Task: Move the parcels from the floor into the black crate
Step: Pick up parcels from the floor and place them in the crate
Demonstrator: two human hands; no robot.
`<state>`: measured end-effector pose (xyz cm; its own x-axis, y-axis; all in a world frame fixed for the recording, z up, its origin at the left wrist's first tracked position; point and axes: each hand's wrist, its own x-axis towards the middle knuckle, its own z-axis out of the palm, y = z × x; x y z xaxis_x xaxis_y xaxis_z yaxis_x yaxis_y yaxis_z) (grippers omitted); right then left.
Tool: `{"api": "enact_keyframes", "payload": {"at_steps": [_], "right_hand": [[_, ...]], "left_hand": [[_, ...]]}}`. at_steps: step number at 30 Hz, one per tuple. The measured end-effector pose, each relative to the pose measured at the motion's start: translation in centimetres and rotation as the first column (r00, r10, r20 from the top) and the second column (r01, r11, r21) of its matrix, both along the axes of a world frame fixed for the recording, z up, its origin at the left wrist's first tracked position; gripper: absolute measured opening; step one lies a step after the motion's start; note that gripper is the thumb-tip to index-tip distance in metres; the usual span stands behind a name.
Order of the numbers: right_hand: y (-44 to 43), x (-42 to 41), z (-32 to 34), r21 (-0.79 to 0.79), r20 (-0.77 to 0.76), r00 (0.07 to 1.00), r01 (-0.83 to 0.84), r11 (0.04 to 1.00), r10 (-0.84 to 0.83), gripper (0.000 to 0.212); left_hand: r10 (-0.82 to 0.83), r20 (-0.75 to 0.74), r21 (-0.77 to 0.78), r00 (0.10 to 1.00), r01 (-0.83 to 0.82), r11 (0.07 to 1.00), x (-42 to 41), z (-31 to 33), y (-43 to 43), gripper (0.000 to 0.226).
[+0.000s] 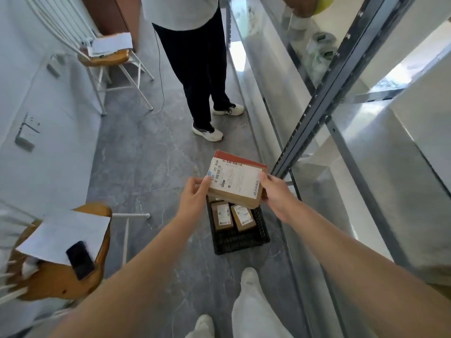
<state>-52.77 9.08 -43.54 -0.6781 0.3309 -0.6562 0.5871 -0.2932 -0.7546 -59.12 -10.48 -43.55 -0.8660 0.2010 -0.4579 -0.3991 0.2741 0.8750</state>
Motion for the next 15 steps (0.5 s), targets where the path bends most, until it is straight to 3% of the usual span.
{"api": "enact_keyframes", "payload": {"at_steps": [7, 12, 15], "right_hand": [[4.8, -2.9, -7.9, 0.043, 0.133, 0.977, -0.172, 0.984, 0.165, 0.024], [5.7, -4.1, -15.0, 0.047, 0.199, 0.940, -0.292, 0.955, 0.277, 0.051], [5.2, -3.6, -20.4, 0.019, 0.255, 0.921, -0.310, 0.951, 0.295, 0.052]], "left_hand": [[0.013, 0.108, -0.205, 0.994, 0.010, 0.979, -1.3, -8.3, 3.3, 0.012], [0.005, 0.244, -0.278, 0.970, 0.065, 0.958, -1.3, -15.7, 3.8, 0.014], [-0.029, 0.286, -0.342, 0.958, 0.130, 0.931, -1.4, -20.9, 3.6, 0.019]]}}
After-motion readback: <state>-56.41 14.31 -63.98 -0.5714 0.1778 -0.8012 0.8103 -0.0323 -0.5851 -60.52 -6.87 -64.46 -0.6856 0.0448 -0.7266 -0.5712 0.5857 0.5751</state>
